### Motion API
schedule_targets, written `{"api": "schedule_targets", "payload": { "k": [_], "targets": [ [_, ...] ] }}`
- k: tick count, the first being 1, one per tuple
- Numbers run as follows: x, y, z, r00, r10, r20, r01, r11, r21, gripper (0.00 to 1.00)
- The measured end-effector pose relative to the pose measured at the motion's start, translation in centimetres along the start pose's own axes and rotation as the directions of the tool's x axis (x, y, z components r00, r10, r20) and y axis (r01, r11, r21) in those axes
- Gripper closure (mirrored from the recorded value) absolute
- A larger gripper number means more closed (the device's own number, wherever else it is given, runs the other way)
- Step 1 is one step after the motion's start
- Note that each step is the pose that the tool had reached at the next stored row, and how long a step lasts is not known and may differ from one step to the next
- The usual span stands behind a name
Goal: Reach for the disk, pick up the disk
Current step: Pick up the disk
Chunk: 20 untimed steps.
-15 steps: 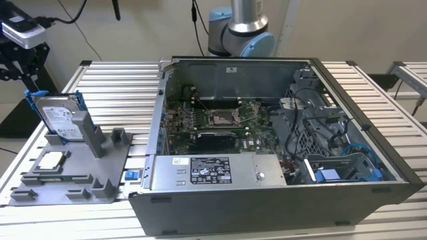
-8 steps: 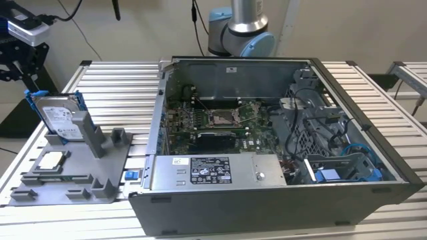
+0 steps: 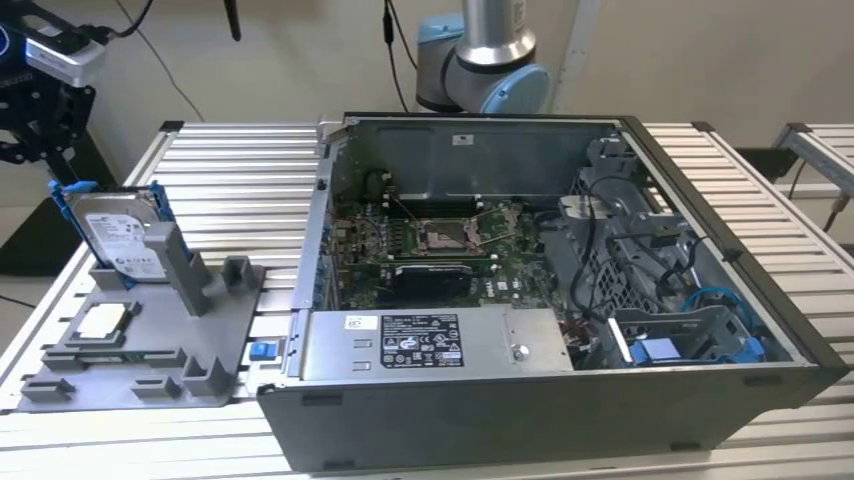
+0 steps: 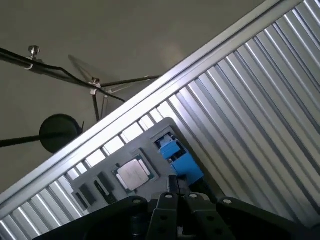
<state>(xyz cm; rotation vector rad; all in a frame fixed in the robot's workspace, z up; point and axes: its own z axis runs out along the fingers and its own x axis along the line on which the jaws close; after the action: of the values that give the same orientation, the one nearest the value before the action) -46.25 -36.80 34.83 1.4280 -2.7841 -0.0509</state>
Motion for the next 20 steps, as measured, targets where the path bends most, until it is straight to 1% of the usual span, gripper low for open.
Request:
{"api": "schedule_targets", "payload": {
  "k": [2,4,8,10,13,18,20],
  "targets": [
    [0.0,0.0,-0.01,0.9995,-0.033,0.0011,0.033,0.9995,0.0027,1.0],
    [0.0,0.0,0.02,0.9981,-0.062,0.0039,0.062,0.9981,0.0081,1.0],
    [0.0,0.0,0.07,0.9926,-0.121,0.006,0.121,0.9925,0.0147,1.0],
    [-0.02,0.01,0.11,0.9884,-0.151,0.0066,0.151,0.9883,0.0173,1.0],
    [-0.11,0.08,0.16,0.9821,-0.188,0.006,0.188,0.982,0.0182,1.0],
    [-0.32,0.22,0.18,0.9683,-0.25,0.004,0.25,0.9681,0.0177,1.0],
    [-0.48,0.34,0.19,0.9639,-0.266,0.0035,0.266,0.9638,0.0175,1.0]
  ]
}}
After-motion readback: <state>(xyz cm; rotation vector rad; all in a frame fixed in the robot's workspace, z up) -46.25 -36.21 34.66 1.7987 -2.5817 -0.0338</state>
